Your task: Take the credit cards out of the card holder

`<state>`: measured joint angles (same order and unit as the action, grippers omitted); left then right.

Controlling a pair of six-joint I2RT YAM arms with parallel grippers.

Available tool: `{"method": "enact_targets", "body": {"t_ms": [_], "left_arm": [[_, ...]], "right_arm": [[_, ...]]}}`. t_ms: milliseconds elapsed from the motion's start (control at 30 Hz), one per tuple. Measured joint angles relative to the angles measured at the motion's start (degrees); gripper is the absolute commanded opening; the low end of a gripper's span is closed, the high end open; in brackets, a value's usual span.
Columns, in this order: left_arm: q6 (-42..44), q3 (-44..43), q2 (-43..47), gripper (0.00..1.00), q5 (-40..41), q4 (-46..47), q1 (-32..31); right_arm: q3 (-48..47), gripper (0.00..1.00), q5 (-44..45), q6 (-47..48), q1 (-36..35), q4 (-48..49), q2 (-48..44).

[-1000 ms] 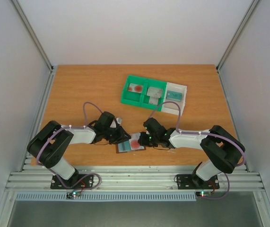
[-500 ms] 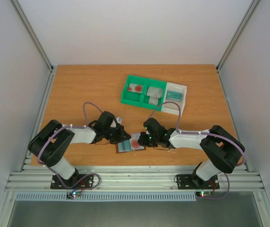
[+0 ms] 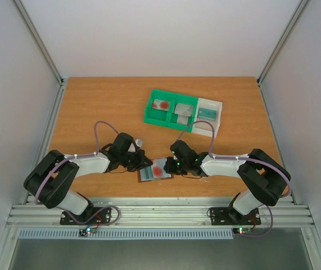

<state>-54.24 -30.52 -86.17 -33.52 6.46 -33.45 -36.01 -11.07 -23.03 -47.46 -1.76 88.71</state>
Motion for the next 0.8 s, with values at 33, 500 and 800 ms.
{"method": "enact_targets", "body": {"t_ms": [33,500,800], "left_arm": [[0.2,0.2,0.6,0.00,0.3,-0.5,0.0],[1.3,1.1,16.0,0.00,8.8,-15.5,1.2],[0.9,0.2,27.3,0.00,12.6,-20.9,1.4]], "right_arm": [[0.0,0.08,0.0,0.0,0.0,0.0,0.1],[-1.2,0.11,0.7,0.2,0.0,-3.4,-0.7],[-1.4,0.32,-1.2,0.0,0.0,-5.2,-11.2]]}}
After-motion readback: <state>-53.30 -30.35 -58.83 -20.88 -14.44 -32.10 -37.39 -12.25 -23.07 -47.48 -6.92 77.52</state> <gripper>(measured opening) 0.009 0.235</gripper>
